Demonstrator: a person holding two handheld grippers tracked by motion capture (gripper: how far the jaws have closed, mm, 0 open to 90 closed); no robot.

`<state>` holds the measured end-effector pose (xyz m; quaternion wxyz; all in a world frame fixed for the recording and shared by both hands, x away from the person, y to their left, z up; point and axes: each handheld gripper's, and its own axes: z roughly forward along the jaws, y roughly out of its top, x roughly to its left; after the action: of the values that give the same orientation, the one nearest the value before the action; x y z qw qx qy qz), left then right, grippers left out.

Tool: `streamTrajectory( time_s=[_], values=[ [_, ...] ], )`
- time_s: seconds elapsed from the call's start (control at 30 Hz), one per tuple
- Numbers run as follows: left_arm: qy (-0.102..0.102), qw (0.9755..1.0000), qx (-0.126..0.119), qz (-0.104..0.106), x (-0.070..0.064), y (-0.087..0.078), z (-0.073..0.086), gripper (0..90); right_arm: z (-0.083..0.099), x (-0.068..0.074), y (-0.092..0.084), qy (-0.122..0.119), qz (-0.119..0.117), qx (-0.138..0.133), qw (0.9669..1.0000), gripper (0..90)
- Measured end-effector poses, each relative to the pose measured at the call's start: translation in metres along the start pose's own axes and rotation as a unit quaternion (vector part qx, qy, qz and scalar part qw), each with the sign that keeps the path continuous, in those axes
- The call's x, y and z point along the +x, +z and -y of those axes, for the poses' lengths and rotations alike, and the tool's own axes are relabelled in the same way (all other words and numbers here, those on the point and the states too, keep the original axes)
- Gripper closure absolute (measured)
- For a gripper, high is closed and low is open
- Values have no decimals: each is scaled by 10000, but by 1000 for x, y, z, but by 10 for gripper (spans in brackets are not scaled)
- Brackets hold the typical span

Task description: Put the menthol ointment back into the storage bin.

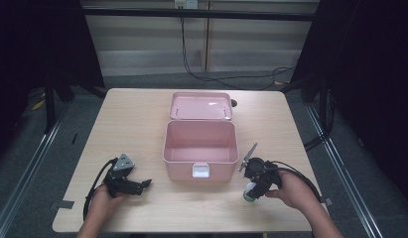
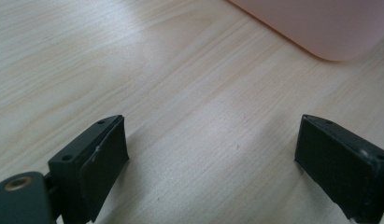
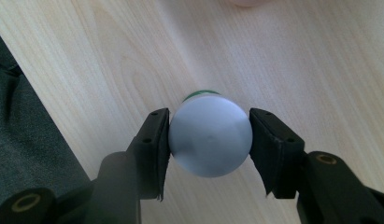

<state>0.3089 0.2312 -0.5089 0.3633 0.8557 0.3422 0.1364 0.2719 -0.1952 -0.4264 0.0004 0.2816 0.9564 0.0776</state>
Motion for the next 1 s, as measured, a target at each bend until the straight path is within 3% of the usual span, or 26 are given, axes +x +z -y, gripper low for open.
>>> streamTrajectory(
  time_s=[0.23,0.53,1.0],
  values=[
    [-1,10000,-1,0,0,0,0,90,0,0,-2,15,-102,-32,9999,503],
    [-10,10000,2,3,0,0,0,90,0,-1,-18,59,-107,-19,9999,503],
    [-4,10000,0,-7,0,0,0,89,-4,-6,-54,62,-30,60,10000,503]
  ],
)
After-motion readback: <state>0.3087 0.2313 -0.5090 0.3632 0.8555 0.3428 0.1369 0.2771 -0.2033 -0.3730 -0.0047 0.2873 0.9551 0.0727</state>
